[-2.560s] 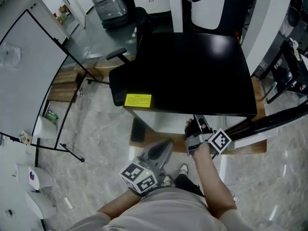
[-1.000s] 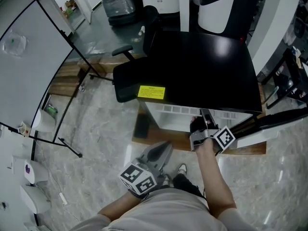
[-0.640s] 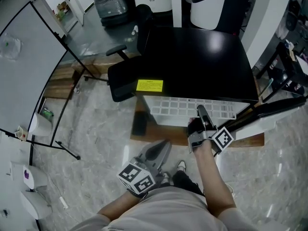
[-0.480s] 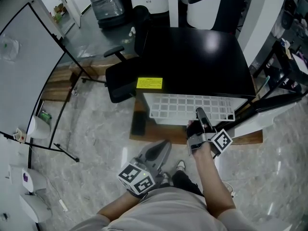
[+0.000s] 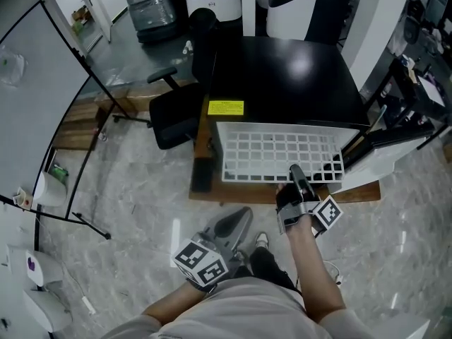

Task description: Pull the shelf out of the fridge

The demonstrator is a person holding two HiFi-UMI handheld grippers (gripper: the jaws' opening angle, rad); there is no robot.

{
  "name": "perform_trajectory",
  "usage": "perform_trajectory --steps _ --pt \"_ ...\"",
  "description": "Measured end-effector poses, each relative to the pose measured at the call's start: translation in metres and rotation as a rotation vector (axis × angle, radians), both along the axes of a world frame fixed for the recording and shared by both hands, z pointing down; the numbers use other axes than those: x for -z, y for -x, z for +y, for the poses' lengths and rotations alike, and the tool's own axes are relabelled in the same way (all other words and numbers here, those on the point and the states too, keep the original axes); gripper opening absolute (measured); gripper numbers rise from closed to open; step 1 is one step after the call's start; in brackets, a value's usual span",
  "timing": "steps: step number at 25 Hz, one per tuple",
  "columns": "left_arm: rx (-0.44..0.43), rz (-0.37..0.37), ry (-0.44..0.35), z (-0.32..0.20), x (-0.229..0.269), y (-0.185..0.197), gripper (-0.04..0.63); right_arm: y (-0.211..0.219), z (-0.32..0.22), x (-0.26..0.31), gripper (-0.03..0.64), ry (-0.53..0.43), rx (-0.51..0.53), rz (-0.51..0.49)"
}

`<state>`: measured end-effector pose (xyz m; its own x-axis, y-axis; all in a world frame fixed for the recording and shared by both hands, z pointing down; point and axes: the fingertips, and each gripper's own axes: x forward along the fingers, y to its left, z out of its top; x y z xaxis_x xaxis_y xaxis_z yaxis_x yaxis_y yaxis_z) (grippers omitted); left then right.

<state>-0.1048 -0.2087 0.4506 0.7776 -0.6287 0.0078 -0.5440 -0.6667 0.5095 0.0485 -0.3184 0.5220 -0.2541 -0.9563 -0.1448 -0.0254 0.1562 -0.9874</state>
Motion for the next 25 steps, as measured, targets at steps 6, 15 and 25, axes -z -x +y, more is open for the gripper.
perform_trajectory --steps 6,15,25 --pt "-0.021 0.029 0.006 0.015 0.001 -0.004 0.006 -0.002 0.036 0.004 0.043 -0.007 0.007 0.01" --pt "-0.083 0.032 0.016 0.05 -0.002 -0.019 0.006 -0.001 0.089 0.003 0.043 0.017 -0.009 -0.004" --pt "-0.091 0.008 -0.014 0.091 0.0 -0.041 0.006 0.0 0.141 0.008 0.043 -0.003 0.051 -0.009"
